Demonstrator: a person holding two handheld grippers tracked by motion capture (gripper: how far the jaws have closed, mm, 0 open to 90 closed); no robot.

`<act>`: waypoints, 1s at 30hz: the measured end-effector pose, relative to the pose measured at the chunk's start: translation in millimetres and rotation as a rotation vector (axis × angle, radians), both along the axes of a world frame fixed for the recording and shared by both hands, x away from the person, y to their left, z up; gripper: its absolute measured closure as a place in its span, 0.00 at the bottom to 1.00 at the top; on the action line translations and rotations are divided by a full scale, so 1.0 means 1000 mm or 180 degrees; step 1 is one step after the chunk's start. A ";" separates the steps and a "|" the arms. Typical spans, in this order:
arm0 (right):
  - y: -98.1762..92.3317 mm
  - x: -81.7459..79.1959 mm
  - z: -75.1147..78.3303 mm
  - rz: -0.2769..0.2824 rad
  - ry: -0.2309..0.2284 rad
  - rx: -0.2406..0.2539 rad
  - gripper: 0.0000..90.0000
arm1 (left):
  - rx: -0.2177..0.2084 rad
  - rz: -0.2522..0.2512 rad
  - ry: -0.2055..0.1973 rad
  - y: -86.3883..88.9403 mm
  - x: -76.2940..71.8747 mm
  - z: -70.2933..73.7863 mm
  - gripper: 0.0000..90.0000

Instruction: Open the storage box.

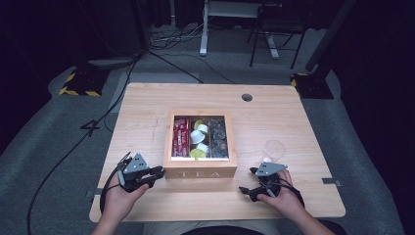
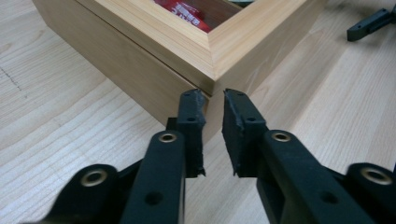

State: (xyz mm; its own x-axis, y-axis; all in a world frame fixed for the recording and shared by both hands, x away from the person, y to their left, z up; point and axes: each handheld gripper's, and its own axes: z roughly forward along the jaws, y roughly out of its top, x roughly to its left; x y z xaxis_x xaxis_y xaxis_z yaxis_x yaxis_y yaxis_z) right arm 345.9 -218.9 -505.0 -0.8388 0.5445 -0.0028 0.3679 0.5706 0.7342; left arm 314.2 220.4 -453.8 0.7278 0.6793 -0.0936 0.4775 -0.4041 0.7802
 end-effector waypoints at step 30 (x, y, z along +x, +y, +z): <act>0.000 0.000 0.000 0.0001 0.0006 0.0007 0.16 | -0.0070 0.0233 -0.0738 -0.010 0.014 0.017 0.54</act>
